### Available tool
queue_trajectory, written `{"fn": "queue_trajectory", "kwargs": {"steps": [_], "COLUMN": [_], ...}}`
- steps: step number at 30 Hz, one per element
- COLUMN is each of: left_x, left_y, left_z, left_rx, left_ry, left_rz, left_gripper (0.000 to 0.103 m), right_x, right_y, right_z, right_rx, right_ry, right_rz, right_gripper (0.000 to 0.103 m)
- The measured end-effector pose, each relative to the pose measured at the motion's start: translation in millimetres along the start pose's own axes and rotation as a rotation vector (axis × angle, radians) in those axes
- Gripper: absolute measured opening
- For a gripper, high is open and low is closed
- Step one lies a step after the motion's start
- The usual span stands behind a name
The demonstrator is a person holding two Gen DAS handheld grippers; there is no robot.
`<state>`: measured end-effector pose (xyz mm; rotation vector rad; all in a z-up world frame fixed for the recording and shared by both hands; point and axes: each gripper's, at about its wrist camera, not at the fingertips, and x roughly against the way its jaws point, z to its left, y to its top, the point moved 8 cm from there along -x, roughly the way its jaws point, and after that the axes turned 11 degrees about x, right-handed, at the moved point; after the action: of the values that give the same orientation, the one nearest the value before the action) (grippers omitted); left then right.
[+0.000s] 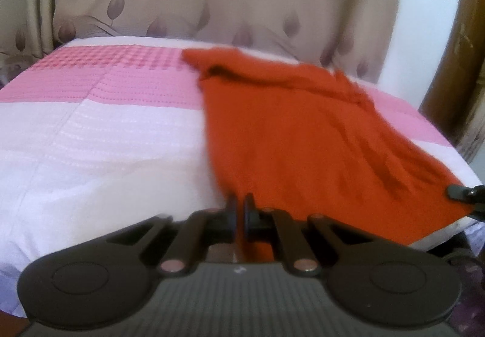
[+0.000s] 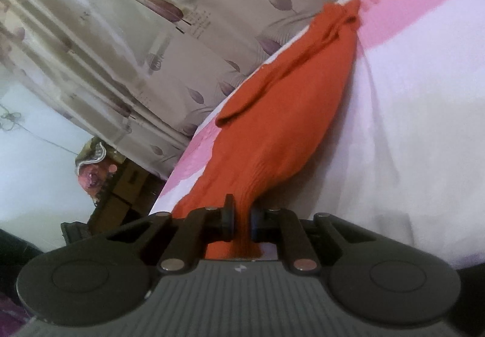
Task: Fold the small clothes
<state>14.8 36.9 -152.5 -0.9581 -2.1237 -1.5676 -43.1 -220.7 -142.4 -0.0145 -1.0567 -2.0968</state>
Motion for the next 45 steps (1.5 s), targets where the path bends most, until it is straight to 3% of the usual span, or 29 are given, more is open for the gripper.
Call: {"fn": "queue_trajectory", "kwargs": {"steps": [5,7,8,9,10,11,14,16,17,18,20,21,26,29,33,38,45], "left_x": [-2.8,-6.9,-8.5,-8.1,-7.0,-6.8,-12.1,-15.4,-16.5,-17.3,-21.3,-22.7,-14.3,3.0,16.8,20.3,17.8], "left_y": [-0.3,-1.9,-3.2,-3.7,-3.4,-3.3,-7.5,-9.9,-11.2,-11.3,-8.8,-6.0,0.7,4.8,8.6,7.9,9.7], "left_z": [3.9,9.5,12.4,13.8,13.5,13.3,7.6,-1.6,-7.0,-11.9,-11.4,-8.6,6.5,0.3,-10.0,-11.1,-3.2], "left_rx": [-0.023,-0.02,-0.01,-0.004,0.001,0.007,0.005,-0.043,-0.068,-0.097,-0.104,-0.057,0.148,0.131,0.08,0.039,0.068], "left_ry": [0.007,0.027,0.024,-0.005,-0.031,-0.032,-0.066,-0.073,-0.079,-0.072,-0.007,-0.028,-0.099,-0.108,-0.123,-0.113,-0.105], "left_rz": [0.028,0.077,0.1,0.105,0.107,0.112,0.139,0.148,0.151,0.143,0.131,0.139,0.098,0.028,-0.008,-0.011,-0.012], "left_gripper": [0.008,0.023,0.045,0.058,0.084,0.096,0.097,0.096,0.078,0.04,0.013,0.009,0.008,0.008,0.008,0.007,0.006], "right_x": [-3.5,-6.6,-7.1,-7.3,-8.0,-8.9,-11.0,-13.7,-15.4,-16.8,-20.5,-22.0,-19.9,-7.8,0.0,1.8,5.9], "right_y": [-7.7,-13.0,-15.1,-16.9,-17.4,-17.9,-19.5,-20.5,-20.4,-20.3,-20.6,-20.9,-16.6,-5.6,2.1,1.6,0.7], "right_z": [-12.4,-13.1,-14.5,-16.2,-19.1,-21.2,-24.7,-24.4,-24.2,-23.9,-22.6,-20.8,-8.3,3.3,14.2,13.1,13.5], "right_rx": [-0.016,-0.003,-0.008,-0.012,-0.014,-0.023,-0.048,-0.044,-0.038,-0.036,-0.026,-0.015,-0.01,-0.017,0.005,0.002,-0.003], "right_ry": [-0.031,-0.047,-0.045,-0.05,-0.064,-0.058,-0.04,-0.03,-0.028,-0.025,-0.019,-0.016,0.017,0.062,0.071,0.068,0.055], "right_rz": [0.032,0.055,0.063,0.069,0.075,0.08,0.08,0.083,0.084,0.086,0.089,0.09,0.062,0.01,-0.007,-0.015,-0.035], "right_gripper": [0.015,0.015,0.016,0.017,0.019,0.019,0.025,0.023,0.023,0.023,0.023,0.023,0.017,0.016,0.016,0.016,0.016]}}
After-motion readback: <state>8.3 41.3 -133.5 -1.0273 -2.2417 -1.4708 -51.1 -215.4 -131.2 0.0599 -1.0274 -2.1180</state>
